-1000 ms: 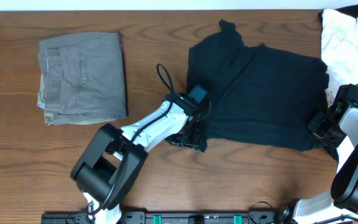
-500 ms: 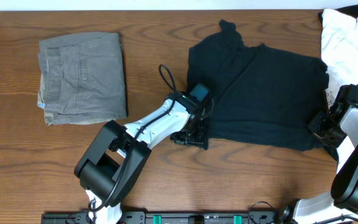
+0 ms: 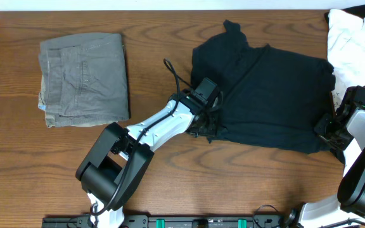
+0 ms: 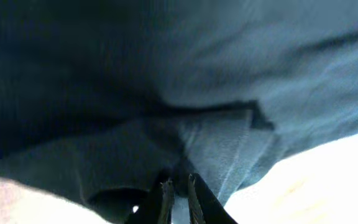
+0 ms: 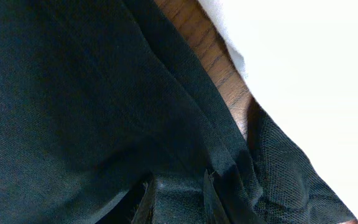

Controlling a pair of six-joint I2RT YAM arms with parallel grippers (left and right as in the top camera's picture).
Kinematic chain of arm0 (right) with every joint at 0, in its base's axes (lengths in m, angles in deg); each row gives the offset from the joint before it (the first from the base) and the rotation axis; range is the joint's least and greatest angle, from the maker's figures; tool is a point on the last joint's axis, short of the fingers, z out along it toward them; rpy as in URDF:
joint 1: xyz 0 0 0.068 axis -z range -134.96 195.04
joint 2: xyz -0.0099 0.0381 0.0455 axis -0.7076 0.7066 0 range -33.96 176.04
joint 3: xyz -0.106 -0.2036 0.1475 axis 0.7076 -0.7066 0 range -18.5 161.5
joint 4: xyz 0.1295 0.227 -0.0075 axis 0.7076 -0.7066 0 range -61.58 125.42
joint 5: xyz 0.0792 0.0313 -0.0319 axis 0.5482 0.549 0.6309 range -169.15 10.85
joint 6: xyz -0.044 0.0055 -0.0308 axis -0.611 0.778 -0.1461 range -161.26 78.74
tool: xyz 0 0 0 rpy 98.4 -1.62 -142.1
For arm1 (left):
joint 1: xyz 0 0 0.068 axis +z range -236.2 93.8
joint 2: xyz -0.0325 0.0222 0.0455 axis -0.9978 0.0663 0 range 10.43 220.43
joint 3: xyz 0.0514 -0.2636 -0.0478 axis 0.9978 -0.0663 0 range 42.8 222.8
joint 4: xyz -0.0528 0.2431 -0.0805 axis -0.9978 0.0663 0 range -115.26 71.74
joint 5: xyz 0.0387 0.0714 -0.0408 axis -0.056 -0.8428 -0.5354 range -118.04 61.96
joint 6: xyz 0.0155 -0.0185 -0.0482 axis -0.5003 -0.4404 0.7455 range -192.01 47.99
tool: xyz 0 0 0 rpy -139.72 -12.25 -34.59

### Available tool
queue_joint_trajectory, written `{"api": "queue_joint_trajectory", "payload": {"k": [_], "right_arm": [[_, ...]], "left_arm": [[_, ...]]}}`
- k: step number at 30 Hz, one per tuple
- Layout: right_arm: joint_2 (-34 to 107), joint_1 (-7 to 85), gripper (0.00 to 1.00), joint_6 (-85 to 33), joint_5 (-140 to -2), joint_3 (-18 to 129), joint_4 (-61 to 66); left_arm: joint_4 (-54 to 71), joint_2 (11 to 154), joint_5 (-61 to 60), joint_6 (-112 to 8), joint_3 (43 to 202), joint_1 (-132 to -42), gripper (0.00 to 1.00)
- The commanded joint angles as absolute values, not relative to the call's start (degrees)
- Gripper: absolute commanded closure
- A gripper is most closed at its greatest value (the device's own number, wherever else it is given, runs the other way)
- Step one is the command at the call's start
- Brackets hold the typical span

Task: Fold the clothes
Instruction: 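Fold the grasped left edge rightward toward the shirt centre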

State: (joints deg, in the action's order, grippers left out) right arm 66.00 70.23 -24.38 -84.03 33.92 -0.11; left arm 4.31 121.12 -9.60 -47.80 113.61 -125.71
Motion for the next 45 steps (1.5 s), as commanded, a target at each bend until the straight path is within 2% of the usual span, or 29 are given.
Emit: {"api": "queue_joint_trajectory", "payload": {"k": [1, 10, 26, 34, 40, 45], "right_arm": [[71.79, 69.73, 0.74, -25.08, -77.17, 29.94, 0.33], [71.79, 69.73, 0.73, -25.06, -77.15, 29.94, 0.35], [71.79, 69.73, 0.73, -25.08, -76.64, 29.94, 0.53], [71.79, 69.73, 0.73, -25.08, -76.32, 29.94, 0.55], [71.79, 69.73, 0.72, -25.10, -76.05, 29.94, 0.53], [71.79, 69.73, 0.71, -25.10, -76.05, 29.92, 0.53]], "left_arm": [[3.32, 121.60, -11.20, -47.10, 114.51, -125.82, 0.83], [5.53, 120.95, -11.17, -50.54, 114.57, -125.75, 0.58], [11.93, 116.05, -11.13, -50.60, 114.57, -125.79, 0.48], [16.33, 116.07, -11.28, -58.71, 114.55, -128.74, 0.48], [16.26, 116.14, -21.97, -58.67, 114.53, -132.81, 0.39], [16.00, 116.32, -28.18, -58.73, 114.29, -134.36, 0.39]]}}
